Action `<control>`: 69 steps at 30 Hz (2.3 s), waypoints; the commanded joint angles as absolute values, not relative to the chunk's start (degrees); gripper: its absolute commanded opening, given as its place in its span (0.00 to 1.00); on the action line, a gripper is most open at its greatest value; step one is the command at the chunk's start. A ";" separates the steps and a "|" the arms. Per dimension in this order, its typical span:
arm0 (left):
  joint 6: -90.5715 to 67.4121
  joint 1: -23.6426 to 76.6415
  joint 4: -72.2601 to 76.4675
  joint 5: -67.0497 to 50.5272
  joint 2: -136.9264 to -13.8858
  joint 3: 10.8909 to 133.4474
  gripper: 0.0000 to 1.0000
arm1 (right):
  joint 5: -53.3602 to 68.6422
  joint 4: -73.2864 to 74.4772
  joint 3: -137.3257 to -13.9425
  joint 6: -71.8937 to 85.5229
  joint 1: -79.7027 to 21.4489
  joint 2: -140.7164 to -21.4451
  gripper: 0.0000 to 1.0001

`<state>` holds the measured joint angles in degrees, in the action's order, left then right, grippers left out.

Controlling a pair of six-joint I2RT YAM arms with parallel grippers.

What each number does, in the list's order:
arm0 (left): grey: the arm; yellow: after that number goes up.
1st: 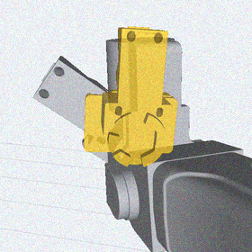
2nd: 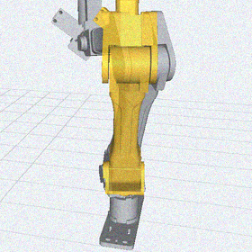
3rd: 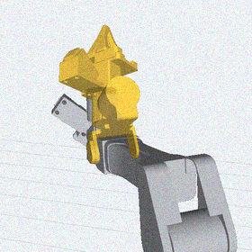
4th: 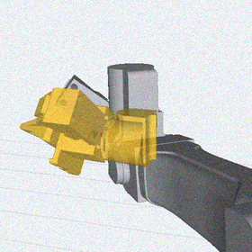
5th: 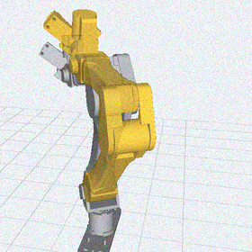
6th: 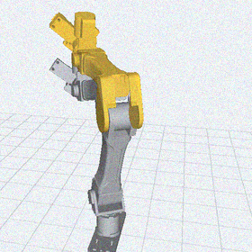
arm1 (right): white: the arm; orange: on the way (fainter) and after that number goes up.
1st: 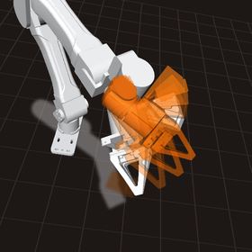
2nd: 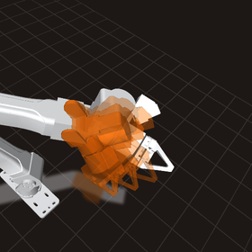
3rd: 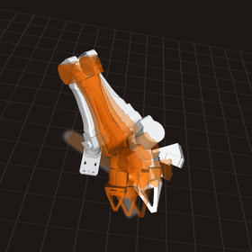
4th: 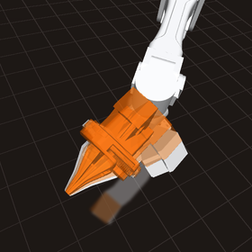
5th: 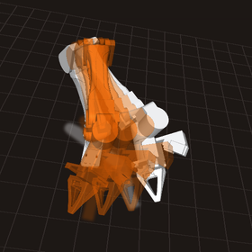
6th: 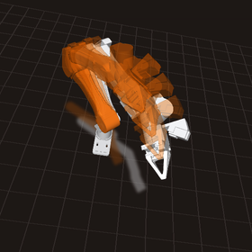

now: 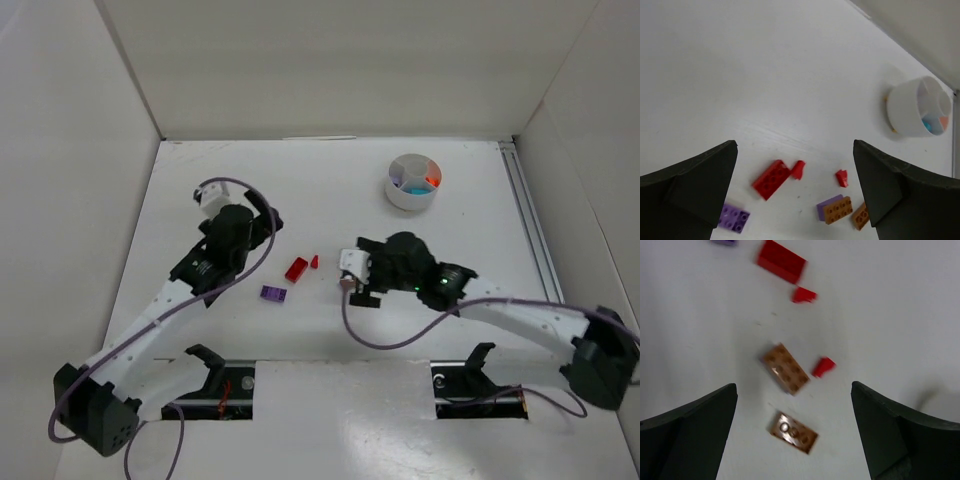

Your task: Sort the legos into containers by color

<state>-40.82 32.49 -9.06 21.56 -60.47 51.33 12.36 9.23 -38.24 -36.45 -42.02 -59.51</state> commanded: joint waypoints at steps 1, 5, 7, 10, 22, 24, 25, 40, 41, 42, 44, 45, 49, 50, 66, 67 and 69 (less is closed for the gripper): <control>-56.12 31.46 -21.95 31.54 -53.81 43.78 1.00 | 7.47 3.26 -47.77 -37.36 -54.62 -71.65 1.00; -60.12 27.87 -26.98 33.93 -42.30 39.38 1.00 | 12.91 -1.32 -56.74 -36.56 -60.20 -86.08 0.97; -60.82 26.81 -29.09 34.63 -40.79 38.67 1.00 | 12.92 -1.32 -60.10 -36.56 -62.48 -90.77 0.96; -61.44 25.49 -29.88 35.42 -41.56 38.14 1.00 | 14.75 -1.32 -65.99 -36.56 -63.28 -98.94 0.96; -55.63 21.01 -22.50 27.51 -48.17 37.09 1.00 | 12.83 -2.55 -77.50 -30.94 -64.34 -116.09 0.95; -55.63 21.01 -22.50 29.17 -45.36 35.95 1.00 | 12.83 -2.55 -78.74 -30.24 -64.34 -117.59 0.93; -55.03 21.01 -22.50 29.18 -44.48 35.95 1.00 | 13.35 -2.55 -79.27 -29.71 -64.34 -118.29 0.91; -56.16 21.01 -23.03 29.79 -37.88 33.93 1.00 | 10.55 -2.55 -79.54 -25.32 -64.34 -121.82 0.68; -56.16 21.01 -23.03 29.79 -37.36 33.93 1.00 | 10.55 -2.55 -79.54 -25.31 -64.34 -121.82 0.68; -56.68 21.01 -23.03 29.79 -37.35 33.93 1.00 | 10.55 -2.55 -79.54 -25.31 -64.34 -122.43 0.67; -56.69 21.01 -23.03 29.79 -37.35 33.93 1.00 | 12.03 -2.55 -79.54 -24.18 -63.72 -123.04 0.64; -56.69 21.01 -23.03 29.79 -37.35 33.93 1.00 | 12.74 -2.55 -79.54 -24.17 -63.11 -123.05 0.61; -56.69 21.01 -24.08 30.32 -36.83 33.93 1.00 | 16.78 -3.07 -79.54 -23.47 -61.70 -123.57 0.33; -56.69 21.01 -24.08 30.32 -36.30 33.93 1.00 | 17.48 -3.08 -79.54 -24.86 -61.70 -122.88 0.28; -46.15 21.01 -10.82 21.81 -44.65 36.47 1.00 | 44.80 -12.21 -74.18 -36.73 -41.95 -105.47 0.15; -44.58 21.01 -9.24 21.10 -45.43 35.69 1.00 | 45.87 -12.74 -74.18 -36.74 -36.62 -105.47 0.15; -43.25 21.01 -5.55 19.78 -46.14 35.16 1.00 | 46.40 -12.74 -76.28 -36.21 -31.58 -106.87 0.15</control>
<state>-48.07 21.26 -14.09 23.18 -46.02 34.96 40.23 -8.84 -75.05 -34.92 -38.85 -106.56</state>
